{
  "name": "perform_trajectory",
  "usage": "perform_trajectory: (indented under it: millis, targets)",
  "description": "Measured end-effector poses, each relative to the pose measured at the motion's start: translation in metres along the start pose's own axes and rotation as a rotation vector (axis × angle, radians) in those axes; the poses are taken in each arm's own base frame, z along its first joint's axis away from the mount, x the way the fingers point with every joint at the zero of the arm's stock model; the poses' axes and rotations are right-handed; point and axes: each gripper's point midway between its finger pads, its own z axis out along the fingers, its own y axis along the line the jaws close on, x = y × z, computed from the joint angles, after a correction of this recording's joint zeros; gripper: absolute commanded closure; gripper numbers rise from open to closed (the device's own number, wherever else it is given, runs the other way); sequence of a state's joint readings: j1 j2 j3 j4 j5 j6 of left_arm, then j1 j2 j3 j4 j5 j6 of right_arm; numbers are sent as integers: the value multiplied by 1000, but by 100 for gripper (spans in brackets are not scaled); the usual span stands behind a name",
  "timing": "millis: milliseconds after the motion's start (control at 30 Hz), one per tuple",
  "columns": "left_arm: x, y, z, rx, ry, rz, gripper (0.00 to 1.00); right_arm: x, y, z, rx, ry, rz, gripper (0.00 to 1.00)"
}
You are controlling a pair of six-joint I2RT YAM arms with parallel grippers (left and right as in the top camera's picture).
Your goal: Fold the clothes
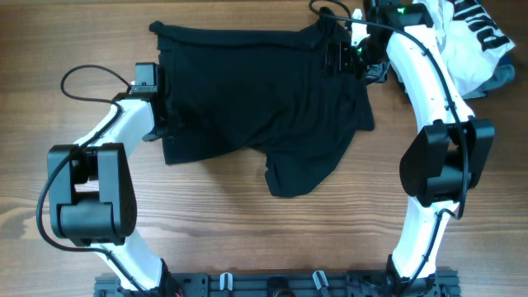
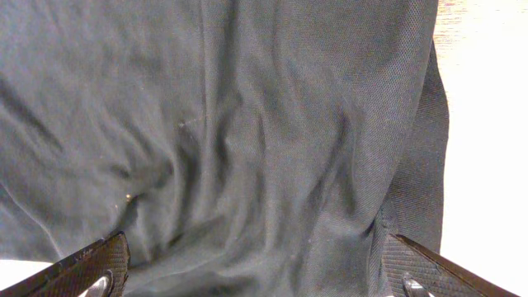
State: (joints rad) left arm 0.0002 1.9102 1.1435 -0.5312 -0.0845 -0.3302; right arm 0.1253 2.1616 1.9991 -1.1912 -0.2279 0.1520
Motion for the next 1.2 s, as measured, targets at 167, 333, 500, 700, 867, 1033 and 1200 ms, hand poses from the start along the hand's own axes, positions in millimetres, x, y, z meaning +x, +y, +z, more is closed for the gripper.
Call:
perform_trajectory:
  millis: [167, 333, 500, 700, 867, 1033, 1200]
  targets:
    - [0, 0, 0, -1, 1, 0, 89, 0, 0, 0, 0, 0, 0, 1]
    - [2, 0, -1, 0, 11, 1, 92, 0, 0, 0, 0, 0, 0, 1]
    - [9, 2, -2, -8, 40, 3, 96, 0, 0, 0, 0, 0, -2, 1]
    - [9, 2, -2, -8, 41, 3, 96, 0, 0, 0, 0, 0, -22, 1]
    - [11, 4, -6, -16, 68, 2, 96, 0, 0, 0, 0, 1, -26, 1]
    - [-18, 8, -29, -9, 47, -31, 96, 0, 0, 0, 0, 1, -26, 1]
    - [-79, 15, -71, 36, -109, -97, 96, 0, 0, 0, 0, 1, -26, 1]
